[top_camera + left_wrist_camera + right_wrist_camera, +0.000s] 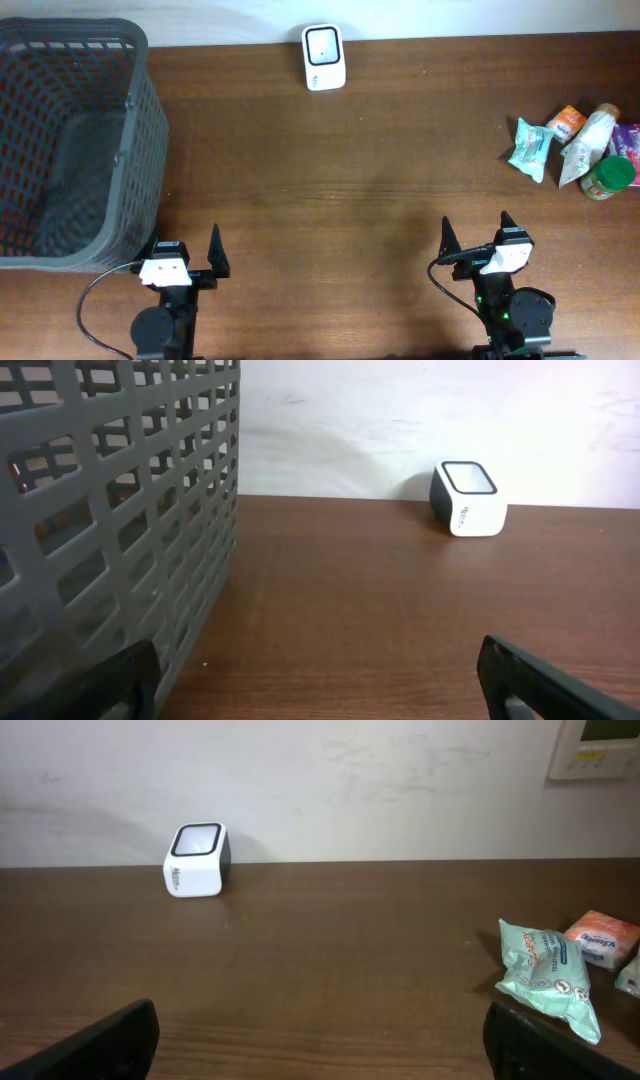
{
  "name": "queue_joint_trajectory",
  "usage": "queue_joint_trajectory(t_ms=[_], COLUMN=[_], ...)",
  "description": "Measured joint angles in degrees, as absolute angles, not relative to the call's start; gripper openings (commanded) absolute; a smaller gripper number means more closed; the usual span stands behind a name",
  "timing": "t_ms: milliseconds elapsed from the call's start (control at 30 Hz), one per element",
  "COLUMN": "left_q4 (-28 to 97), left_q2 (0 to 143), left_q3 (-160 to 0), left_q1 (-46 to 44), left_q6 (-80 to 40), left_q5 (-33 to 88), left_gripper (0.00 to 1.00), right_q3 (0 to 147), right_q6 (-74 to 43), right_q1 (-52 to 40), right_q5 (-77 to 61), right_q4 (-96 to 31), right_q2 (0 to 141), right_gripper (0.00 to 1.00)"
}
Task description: Scan the item barcode
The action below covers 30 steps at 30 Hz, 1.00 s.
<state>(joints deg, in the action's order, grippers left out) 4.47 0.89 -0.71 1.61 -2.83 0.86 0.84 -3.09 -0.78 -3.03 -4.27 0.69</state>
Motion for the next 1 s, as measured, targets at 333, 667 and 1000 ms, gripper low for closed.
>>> queue_joint_trajectory(t_ms=[333,667,1000], left_q4=[4.5,4.5,4.5], left_q2=[0.9,0.9,0.9], left_q3=[-0.7,-0.7,-0.7], left_q1=[1.6,1.6,1.6], left_q6=[-2.8,-2.8,-2.8], left_q5=[-2.1,-2.0,-2.0], left_gripper=[0.99,0.99,0.99], right_q3=[0.8,0.8,0.8], right_q6=[-3.1,-3.1,-3.1], right_q1=[-0.8,-0.8,-0.8], right_q5=[-3.0,-3.0,-3.0], right_q4=[-4.3,-4.3,-4.3], right_q2=[0.7,0.7,0.7], right_gripper=[0.99,0.99,0.99])
